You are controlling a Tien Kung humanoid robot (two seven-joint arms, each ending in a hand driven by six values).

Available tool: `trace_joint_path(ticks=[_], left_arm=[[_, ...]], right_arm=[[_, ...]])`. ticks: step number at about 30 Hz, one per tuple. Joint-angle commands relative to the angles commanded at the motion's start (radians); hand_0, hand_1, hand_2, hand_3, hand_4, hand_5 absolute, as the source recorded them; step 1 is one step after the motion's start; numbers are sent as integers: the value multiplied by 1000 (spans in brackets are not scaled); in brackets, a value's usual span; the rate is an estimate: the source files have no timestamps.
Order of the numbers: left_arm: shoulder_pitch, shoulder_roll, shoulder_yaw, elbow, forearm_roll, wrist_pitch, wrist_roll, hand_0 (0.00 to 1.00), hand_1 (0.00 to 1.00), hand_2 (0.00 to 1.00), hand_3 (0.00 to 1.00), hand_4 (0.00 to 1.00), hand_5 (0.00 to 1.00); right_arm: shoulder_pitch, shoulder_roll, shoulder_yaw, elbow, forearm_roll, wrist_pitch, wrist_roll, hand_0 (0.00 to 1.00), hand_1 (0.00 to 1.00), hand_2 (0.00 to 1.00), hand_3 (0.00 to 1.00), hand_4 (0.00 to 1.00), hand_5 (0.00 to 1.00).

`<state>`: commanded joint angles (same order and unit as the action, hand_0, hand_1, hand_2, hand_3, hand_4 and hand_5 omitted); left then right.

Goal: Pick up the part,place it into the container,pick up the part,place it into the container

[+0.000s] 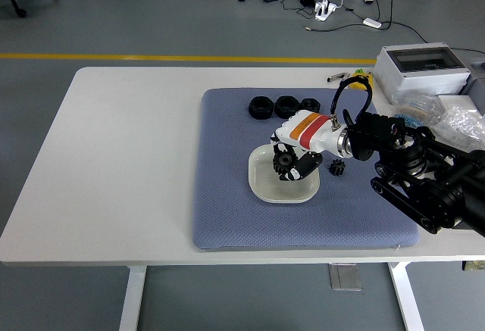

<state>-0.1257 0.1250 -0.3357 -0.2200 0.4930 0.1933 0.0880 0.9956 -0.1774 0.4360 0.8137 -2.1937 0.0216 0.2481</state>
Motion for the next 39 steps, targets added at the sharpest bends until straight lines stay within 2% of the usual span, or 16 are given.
trace_joint_path(ticks=[2,3,8,9,13,20,21,24,26,27,32,33,38,39], left_arm=[[0,0,0,0,1,0,0,746,766,793,707,741,685],[0,0,-1,0,2,0,1,746,768,793,706,741,684],[4,0,-7,0,10,0,3,746,768,793,706,741,684],[5,0,-9,0,12,-1,4,746,768,793,704,739,683],[9,-1,-17,1,23,-1,7,746,768,793,704,739,683],[18,1,-32,2,43,-4,11,745,769,794,704,738,682],[19,2,-35,2,46,-4,12,745,770,794,704,738,683],[19,2,-38,2,51,-5,13,745,770,794,704,738,683],[19,3,-37,2,50,-4,13,745,770,794,704,738,683],[19,3,-36,2,49,-4,12,745,770,795,705,738,684],[18,2,-34,2,43,-2,11,745,770,795,705,738,684],[18,2,-34,2,42,-2,10,745,768,795,705,740,686],[15,0,-31,2,37,0,9,745,768,795,705,740,686],[15,0,-31,2,36,0,9,745,767,795,704,739,684]], right_arm=[[-1,1,-7,-11,-23,11,-4,124,361,513,611,998,423],[-2,2,-10,-16,-36,20,-5,194,428,689,908,998,441],[-10,-4,-14,-26,-64,28,1,194,428,689,908,998,441],[-12,-5,-12,-25,-63,26,2,202,440,714,965,998,462],[-20,-18,16,3,-55,25,6,202,440,714,965,998,462],[-17,-68,102,119,-29,55,11,200,429,700,953,998,464],[-16,-74,113,130,-20,59,13,191,418,677,884,998,463],[-15,-87,133,145,-5,65,13,191,418,677,884,998,463],[-18,-95,151,130,-5,67,14,191,418,677,884,998,463],[-20,-99,157,119,-6,67,15,257,485,697,795,998,459],[-34,-114,162,34,-8,58,25,257,485,697,795,998,459],[-37,-115,156,11,-1,55,21,312,509,701,748,998,441],[-57,-115,129,-82,36,56,-13,312,509,701,748,998,441],[-61,-114,126,-93,40,57,-16,272,471,681,708,998,436]])
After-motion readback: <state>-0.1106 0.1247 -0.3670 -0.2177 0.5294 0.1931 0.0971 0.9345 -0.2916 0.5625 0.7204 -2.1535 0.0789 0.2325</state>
